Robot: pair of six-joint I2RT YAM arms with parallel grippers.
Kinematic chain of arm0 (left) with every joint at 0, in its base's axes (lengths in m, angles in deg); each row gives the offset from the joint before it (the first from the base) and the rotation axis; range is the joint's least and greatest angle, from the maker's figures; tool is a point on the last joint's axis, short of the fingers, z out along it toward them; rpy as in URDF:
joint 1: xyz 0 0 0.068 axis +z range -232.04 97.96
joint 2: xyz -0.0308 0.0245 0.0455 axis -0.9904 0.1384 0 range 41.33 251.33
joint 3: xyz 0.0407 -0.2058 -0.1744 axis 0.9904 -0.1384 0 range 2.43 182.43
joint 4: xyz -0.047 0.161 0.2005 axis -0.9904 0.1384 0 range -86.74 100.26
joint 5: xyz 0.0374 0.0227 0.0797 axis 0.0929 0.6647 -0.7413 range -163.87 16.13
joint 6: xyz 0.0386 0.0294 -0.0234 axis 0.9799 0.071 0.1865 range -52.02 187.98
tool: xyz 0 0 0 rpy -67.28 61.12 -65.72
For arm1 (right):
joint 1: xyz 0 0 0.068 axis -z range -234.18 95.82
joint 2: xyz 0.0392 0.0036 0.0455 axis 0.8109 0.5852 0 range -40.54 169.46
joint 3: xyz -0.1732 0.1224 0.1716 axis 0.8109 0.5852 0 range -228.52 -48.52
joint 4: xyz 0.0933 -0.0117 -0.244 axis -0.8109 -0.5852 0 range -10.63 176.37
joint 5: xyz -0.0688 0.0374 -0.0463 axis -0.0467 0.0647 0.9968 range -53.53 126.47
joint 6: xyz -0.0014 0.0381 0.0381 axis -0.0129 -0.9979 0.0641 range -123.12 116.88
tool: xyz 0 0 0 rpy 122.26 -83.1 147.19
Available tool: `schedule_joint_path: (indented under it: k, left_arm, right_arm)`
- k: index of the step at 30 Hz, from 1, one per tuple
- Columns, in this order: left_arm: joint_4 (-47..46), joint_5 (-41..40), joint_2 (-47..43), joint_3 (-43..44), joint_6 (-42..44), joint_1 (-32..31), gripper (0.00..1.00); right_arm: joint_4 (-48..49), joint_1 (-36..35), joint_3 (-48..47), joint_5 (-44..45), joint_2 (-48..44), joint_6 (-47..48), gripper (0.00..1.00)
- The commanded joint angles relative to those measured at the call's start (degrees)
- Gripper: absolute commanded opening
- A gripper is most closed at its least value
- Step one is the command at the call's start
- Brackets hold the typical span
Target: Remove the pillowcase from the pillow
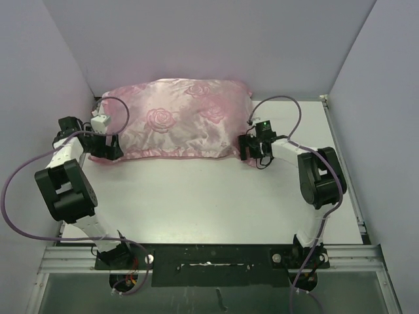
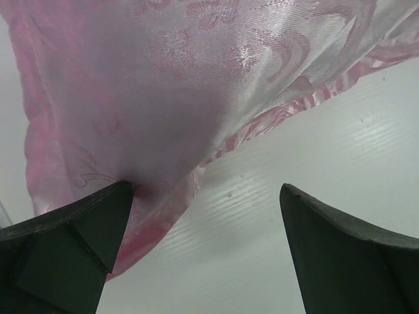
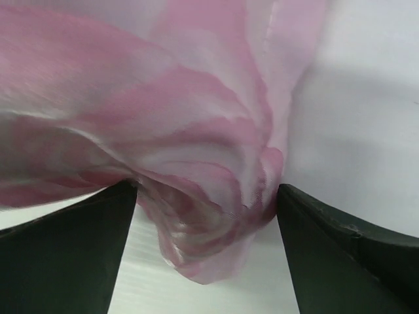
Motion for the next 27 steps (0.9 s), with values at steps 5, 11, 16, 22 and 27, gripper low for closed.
schedule_joint_path:
  k: [5,11,16,22,27]
  left_arm:
    - [0.19,-0.06,5.18,0.11,0.55,-3.91,0.73]
    - [-0.85,-1.06,3.55,-0.7,-0.18,-6.08,0.14]
    - [0.54,-1.09,-1.56,-2.02,1.92,-5.92,0.0]
    - [8.87,1.47,-8.19,-1.45,6.33,-5.0,0.0]
    - [17.34,3.76,-12.03,0.22,9.53,-4.0,0.0]
  right_arm:
    - [-0.91,-3.79,-4.19,-3.49,2.27,1.55,0.67]
    - [-1.98,-3.78,-3.26,-5.13,-0.41,1.61,0.28]
    - [-2.82,-5.8,1.84,-3.36,-9.07,0.3,0.0]
    - [-6.18,-8.4,9.89,0.87,-21.94,-4.7,0.0]
    - [-12.05,-8.48,13.47,2.8,-32.41,-8.61,0.0]
